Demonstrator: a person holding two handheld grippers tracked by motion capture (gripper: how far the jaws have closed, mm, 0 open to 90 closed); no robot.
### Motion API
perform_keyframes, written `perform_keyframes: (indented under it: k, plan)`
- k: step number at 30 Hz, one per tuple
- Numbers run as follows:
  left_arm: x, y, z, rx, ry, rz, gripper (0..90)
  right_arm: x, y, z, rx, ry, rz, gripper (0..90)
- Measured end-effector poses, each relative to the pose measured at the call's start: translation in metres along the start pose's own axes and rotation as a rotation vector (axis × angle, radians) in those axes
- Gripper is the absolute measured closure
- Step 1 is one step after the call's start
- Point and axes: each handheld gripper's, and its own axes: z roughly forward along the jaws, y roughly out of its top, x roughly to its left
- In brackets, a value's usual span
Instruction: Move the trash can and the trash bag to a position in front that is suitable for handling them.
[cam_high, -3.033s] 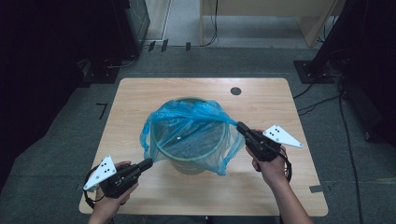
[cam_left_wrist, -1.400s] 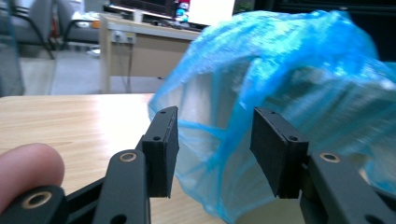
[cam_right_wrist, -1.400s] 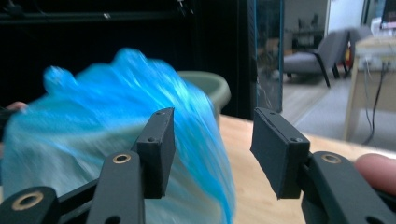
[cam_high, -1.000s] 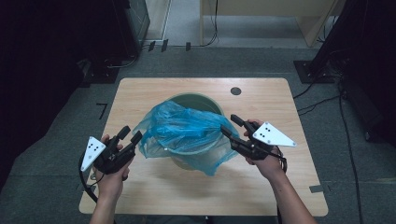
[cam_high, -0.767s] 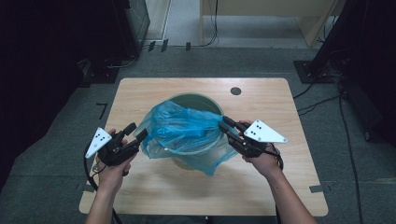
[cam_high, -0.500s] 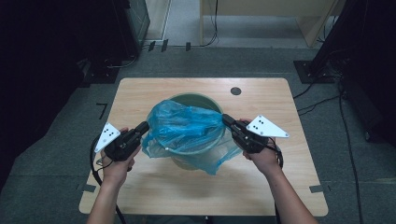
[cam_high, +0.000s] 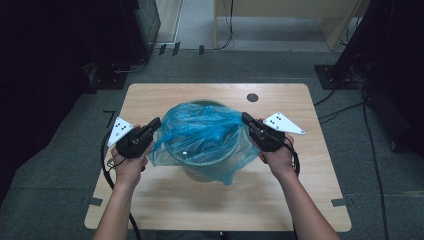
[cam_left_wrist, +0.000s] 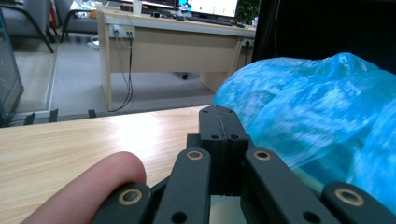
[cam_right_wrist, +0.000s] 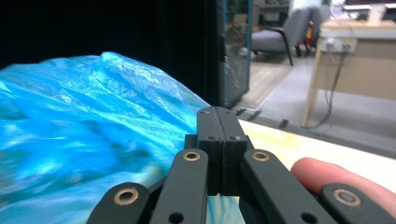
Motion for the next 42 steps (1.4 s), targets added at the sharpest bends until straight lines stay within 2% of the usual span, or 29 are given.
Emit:
perform_keyframes:
  k: [4, 7, 10, 12, 14, 16, 20, 22, 28, 30, 31, 33, 35, 36, 38, 39, 42]
  plan:
    - [0.002, -0.005, 0.002, 0.0, 0.0, -0.036, 90.0, -0.008, -0.006, 0.009, 0.038, -0.038, 0.032, 90.0]
    - [0.003, -0.008, 0.002, -0.011, 0.0, -0.085, 88.5, -0.011, -0.012, 0.016, 0.075, -0.032, 0.043, 90.0]
    - [0.007, -0.008, 0.001, -0.026, -0.037, -0.145, 72.3, -0.009, -0.016, 0.018, 0.088, -0.018, 0.045, 90.0]
    - [0.01, -0.008, -0.001, -0.04, -0.044, -0.173, 63.2, -0.008, -0.018, 0.02, 0.095, -0.019, 0.042, 90.0]
    - [0.016, -0.009, -0.004, -0.068, -0.097, -0.227, 54.7, -0.008, -0.02, 0.021, 0.104, -0.02, 0.044, 90.0]
    - [0.019, -0.01, -0.007, -0.086, -0.143, -0.251, 47.2, -0.008, -0.022, 0.022, 0.115, -0.026, 0.049, 90.0]
    - [0.02, -0.012, -0.015, -0.111, -0.152, -0.226, 44.5, -0.007, -0.03, 0.023, 0.136, -0.022, 0.052, 90.0]
    - [0.02, -0.012, -0.021, -0.14, -0.163, -0.224, 43.4, -0.005, -0.035, 0.023, 0.147, -0.022, 0.05, 90.0]
    - [0.01, -0.013, -0.038, -0.196, -0.237, -0.145, 41.6, -0.004, -0.044, 0.014, 0.155, -0.015, 0.054, 90.0]
    - [0.003, -0.013, -0.041, -0.21, -0.262, -0.102, 39.4, -0.004, -0.044, 0.008, 0.143, -0.016, 0.065, 90.0]
    - [0.001, -0.013, -0.04, -0.199, -0.259, -0.083, 38.6, -0.005, -0.044, 0.005, 0.136, -0.013, 0.066, 90.0]
    - [-0.004, -0.012, -0.035, -0.149, -0.217, -0.031, 36.8, -0.005, -0.044, 0.0, 0.127, -0.007, 0.066, 90.0]
    - [-0.005, -0.012, -0.03, -0.113, -0.193, -0.019, 37.7, -0.005, -0.043, -0.005, 0.111, 0.001, 0.063, 89.8]
    - [-0.005, -0.013, -0.028, -0.104, -0.191, -0.021, 39.7, -0.006, -0.042, -0.007, 0.105, 0.004, 0.064, 89.7]
    - [-0.006, -0.014, -0.025, -0.111, -0.205, -0.018, 57.1, -0.007, -0.039, -0.012, 0.087, 0.008, 0.066, 89.8]
    - [-0.006, -0.013, -0.025, -0.111, -0.198, -0.017, 66.2, -0.007, -0.037, -0.014, 0.074, 0.008, 0.065, 90.0]
    - [-0.004, -0.01, -0.021, -0.108, -0.185, -0.038, 82.9, -0.008, -0.032, -0.018, 0.053, 0.011, 0.059, 90.0]
